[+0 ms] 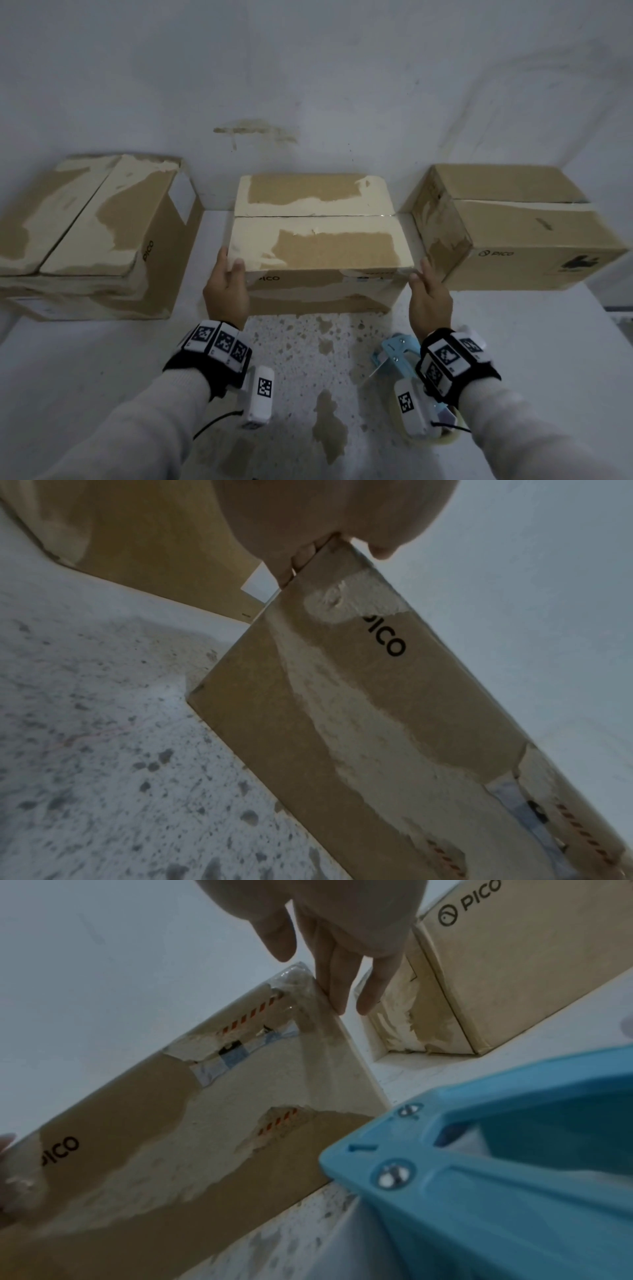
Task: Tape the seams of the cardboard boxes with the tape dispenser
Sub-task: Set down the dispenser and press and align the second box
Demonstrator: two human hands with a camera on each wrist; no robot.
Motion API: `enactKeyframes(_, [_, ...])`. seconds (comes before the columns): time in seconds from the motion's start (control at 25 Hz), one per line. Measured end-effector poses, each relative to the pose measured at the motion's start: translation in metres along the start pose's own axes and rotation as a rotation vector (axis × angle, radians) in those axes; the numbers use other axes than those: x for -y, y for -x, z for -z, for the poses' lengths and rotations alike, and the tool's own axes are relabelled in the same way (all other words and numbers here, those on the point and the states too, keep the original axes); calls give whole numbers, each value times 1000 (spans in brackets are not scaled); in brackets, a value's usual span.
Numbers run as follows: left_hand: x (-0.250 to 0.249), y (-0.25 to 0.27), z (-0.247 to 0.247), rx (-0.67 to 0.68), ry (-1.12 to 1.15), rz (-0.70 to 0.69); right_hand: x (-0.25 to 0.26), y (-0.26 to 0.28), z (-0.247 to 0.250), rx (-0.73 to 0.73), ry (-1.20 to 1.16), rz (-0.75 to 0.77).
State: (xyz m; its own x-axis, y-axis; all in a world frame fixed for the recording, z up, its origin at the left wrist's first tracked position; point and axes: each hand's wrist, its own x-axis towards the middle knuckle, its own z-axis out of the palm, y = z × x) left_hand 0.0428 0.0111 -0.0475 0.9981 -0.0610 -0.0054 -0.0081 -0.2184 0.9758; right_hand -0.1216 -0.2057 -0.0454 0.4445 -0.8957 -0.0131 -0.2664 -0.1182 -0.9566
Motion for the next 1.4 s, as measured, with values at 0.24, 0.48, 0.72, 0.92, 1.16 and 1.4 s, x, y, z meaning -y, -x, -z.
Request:
enactKeyframes(0.24, [-1, -2, 3, 20, 31, 16, 9, -6, 3, 5, 38, 31])
enactKeyframes(0.48, [4, -21, 15, -78, 4, -3, 13, -17, 4, -34, -2, 14])
enactKeyframes(0.72, [-10, -55, 3, 361, 61, 149, 33, -35, -8, 300, -42, -41])
enactKeyframes(0.92, [-3, -70, 12, 539, 33, 132, 37, -43, 0, 399, 198, 34])
enactKeyframes(1.16, [-55, -46, -22, 585, -904, -456, 81, -35, -47, 541, 960, 435])
enactKeyframes(1.4, [-51, -52, -48, 785, -1191, -595, 76, -28, -104, 777, 1190, 598])
